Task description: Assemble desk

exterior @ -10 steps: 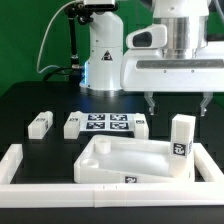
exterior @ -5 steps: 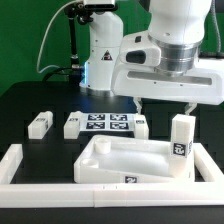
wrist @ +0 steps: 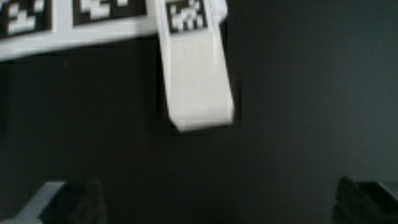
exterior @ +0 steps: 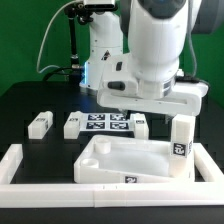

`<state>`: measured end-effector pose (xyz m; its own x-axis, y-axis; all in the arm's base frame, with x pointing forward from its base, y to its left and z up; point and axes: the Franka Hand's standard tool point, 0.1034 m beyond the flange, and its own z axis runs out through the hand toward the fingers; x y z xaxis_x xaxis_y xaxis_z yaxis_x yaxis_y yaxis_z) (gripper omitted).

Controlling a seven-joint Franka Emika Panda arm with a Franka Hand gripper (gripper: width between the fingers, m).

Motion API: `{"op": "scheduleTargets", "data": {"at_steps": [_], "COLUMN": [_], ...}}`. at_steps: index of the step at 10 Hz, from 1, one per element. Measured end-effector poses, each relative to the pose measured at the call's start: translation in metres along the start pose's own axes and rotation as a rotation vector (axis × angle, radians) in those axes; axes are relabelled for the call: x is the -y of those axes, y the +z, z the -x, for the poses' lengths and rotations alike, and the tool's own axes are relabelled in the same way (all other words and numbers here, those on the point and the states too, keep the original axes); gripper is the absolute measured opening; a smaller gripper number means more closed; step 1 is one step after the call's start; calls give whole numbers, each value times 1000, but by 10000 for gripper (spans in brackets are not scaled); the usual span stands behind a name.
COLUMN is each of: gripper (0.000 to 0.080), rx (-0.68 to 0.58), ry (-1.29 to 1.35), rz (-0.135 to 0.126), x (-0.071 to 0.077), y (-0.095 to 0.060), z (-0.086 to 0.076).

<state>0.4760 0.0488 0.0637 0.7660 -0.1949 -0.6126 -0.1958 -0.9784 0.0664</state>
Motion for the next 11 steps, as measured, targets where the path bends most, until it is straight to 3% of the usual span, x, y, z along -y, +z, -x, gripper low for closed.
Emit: {"op": "scheduleTargets", "data": {"at_steps": [4, 6, 7, 11], "gripper": [648, 648, 648, 648], "rx": [22, 85, 96, 93], "ry": [9, 31, 34, 35], "rz": [-1, -46, -65, -61], "x": [1, 9, 9, 7], "y": [3, 35, 37, 37], "z": [-8, 7, 8, 7]}}
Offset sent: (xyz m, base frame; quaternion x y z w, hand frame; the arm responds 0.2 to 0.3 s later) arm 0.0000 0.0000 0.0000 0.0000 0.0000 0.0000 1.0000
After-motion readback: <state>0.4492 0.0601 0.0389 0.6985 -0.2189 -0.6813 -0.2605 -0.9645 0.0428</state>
